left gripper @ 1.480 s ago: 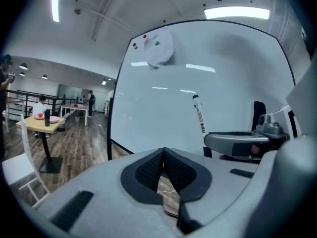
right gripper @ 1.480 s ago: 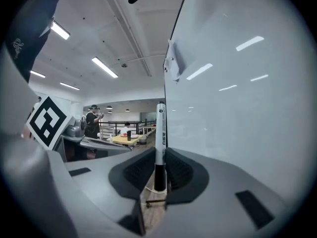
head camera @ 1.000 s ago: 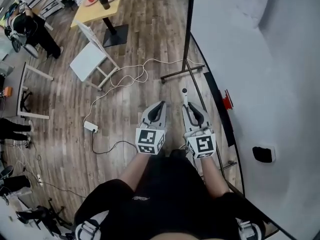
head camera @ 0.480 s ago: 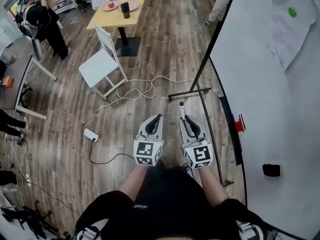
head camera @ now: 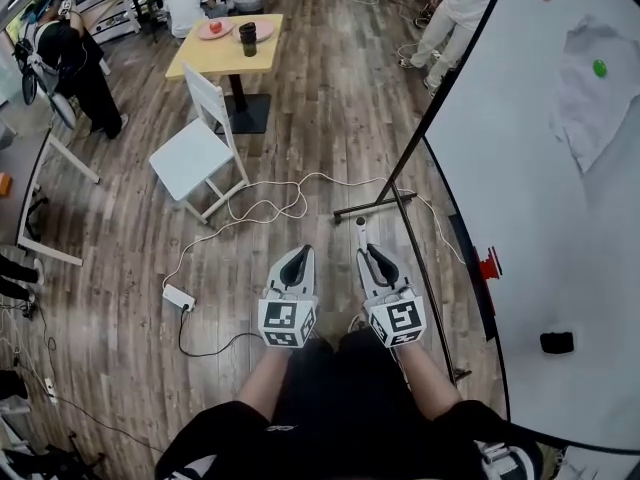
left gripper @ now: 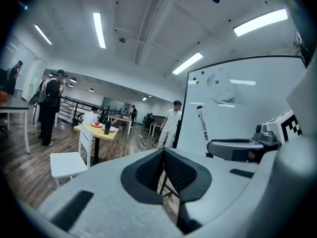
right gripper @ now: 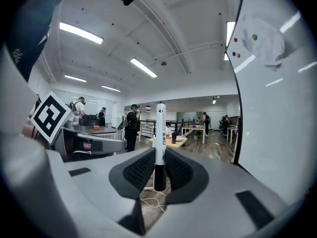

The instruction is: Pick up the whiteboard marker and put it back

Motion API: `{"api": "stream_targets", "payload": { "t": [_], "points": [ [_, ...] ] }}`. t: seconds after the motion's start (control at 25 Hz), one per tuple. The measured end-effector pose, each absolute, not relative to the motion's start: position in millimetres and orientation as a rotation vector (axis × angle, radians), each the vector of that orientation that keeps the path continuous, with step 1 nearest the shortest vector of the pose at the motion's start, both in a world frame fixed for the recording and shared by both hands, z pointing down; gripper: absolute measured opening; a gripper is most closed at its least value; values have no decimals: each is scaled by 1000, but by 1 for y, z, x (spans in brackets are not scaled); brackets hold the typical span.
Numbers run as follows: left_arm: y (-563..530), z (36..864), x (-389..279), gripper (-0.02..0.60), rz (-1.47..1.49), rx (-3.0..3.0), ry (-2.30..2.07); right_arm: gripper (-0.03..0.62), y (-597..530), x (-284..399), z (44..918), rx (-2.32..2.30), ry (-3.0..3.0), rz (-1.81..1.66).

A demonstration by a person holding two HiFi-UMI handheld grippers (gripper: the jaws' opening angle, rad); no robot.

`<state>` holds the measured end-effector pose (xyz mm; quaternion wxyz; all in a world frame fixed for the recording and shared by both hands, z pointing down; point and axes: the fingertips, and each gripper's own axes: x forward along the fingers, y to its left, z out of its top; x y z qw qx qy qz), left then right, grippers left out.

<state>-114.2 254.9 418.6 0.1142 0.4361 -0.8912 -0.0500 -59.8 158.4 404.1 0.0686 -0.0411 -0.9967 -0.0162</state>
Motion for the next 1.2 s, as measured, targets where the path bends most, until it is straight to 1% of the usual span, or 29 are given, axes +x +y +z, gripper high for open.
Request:
{"api": "stream_targets", "payload": {
  "t": [0.28,0.6,0.88,1.2],
  "points": [
    [249,427,-141,8,-152,1266,-2588,57,153,-97,410,-145,-2969,-47],
    [246,417,-208,8,-85,1191,-2632,57,140,-172,399,-221,-3015,2],
    [172,414,-250,8,-40,1282,-2613,57,74,-209,398,-156,-3055,24],
    [84,437,-261,8,65,1424,-2464,57,-14,-214,431,38,-3002,76]
  ]
}}
